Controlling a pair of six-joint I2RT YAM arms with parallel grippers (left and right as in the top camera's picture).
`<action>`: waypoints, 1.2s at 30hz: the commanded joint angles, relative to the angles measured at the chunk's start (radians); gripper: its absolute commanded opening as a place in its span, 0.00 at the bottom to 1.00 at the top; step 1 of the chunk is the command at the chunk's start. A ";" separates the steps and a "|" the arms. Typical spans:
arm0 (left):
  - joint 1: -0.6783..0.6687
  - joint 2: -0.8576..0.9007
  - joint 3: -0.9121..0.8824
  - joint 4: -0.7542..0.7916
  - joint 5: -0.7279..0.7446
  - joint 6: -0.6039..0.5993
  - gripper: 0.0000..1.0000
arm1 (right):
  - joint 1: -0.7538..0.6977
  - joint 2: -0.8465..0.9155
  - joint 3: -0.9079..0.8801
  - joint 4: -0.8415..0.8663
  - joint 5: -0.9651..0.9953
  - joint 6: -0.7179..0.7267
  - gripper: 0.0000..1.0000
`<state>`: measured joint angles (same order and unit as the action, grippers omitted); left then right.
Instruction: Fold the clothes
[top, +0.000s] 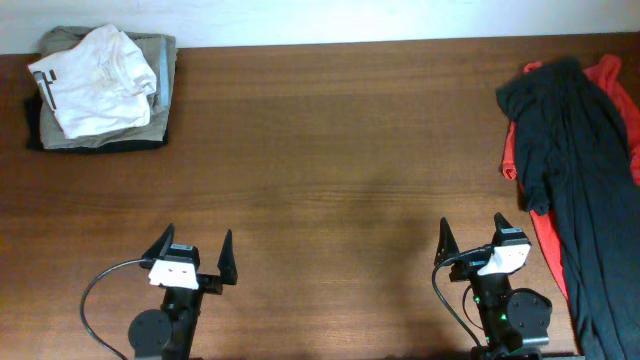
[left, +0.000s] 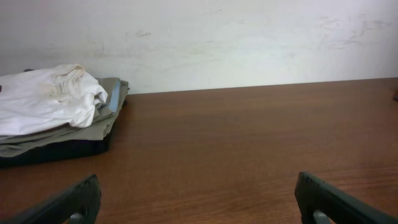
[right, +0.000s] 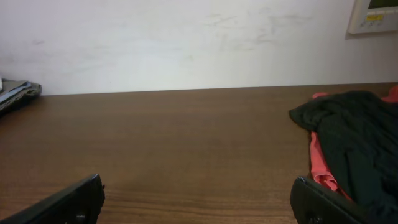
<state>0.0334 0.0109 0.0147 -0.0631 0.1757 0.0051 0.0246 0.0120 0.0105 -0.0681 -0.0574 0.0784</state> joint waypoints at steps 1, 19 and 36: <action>0.004 -0.004 -0.005 -0.001 0.000 0.015 0.99 | -0.005 -0.003 -0.005 -0.006 0.009 0.005 0.99; 0.004 -0.003 -0.005 -0.001 0.000 0.015 0.99 | -0.005 0.452 0.497 0.107 -0.064 0.121 0.99; 0.004 -0.004 -0.005 -0.001 0.000 0.015 0.99 | -0.361 1.893 1.369 -0.639 0.209 -0.015 0.99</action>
<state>0.0334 0.0109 0.0147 -0.0631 0.1757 0.0078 -0.3202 1.8793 1.3663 -0.6807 0.2863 0.0452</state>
